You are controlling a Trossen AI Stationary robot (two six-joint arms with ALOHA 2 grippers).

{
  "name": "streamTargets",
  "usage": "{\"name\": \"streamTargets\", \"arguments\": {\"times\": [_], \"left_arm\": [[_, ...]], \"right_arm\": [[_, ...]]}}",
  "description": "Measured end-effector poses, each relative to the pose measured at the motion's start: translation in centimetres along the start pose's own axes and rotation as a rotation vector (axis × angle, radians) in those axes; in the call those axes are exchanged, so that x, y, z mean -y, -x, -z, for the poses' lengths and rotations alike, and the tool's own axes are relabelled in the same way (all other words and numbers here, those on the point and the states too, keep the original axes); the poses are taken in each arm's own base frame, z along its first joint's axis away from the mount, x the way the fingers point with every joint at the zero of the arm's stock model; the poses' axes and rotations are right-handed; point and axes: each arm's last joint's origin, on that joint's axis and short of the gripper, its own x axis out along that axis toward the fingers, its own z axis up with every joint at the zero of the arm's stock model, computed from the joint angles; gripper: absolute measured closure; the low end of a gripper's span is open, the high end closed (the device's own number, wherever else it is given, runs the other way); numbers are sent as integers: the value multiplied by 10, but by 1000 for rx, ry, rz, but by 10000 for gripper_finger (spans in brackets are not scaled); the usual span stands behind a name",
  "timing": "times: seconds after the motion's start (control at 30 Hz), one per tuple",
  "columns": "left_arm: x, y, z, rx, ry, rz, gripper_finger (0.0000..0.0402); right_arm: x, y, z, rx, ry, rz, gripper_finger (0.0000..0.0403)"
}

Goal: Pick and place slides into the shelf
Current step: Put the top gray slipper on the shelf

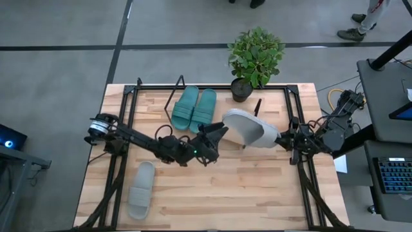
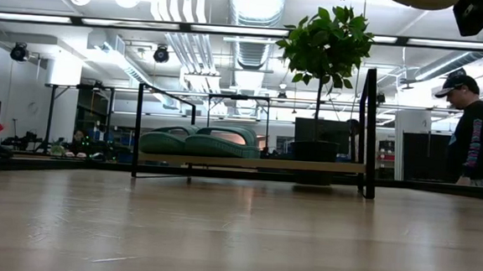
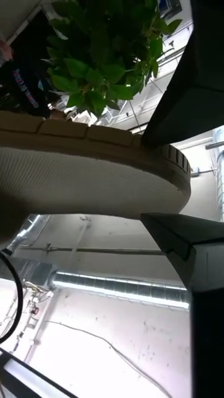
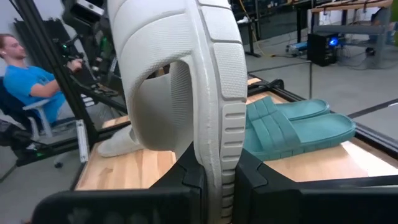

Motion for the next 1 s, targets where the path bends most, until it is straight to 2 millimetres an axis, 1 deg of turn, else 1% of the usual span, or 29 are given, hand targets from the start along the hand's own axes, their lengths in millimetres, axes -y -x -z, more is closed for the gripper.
{"name": "streamTargets", "arguments": {"times": [0.23, 0.47, 0.6, 0.7, 1.0], "left_arm": [[11, -9, 2, -12, -25, 17, 229], [17, -10, -5, -2, -42, 28, 229], [17, -11, -4, -10, -33, 17, 229], [16, -11, -2, -23, -19, 1, 229], [20, -14, 1, -35, -20, 1, 229]], "right_arm": [[0, 0, 0, 0, -8, -2, 378], [-1, 1, -6, 2, 7, -17, 378], [-1, 1, -7, 3, 2, -16, 378], [-2, 0, -5, -4, -7, -16, 378], [-15, -10, 4, -37, 3, -18, 378]]}}
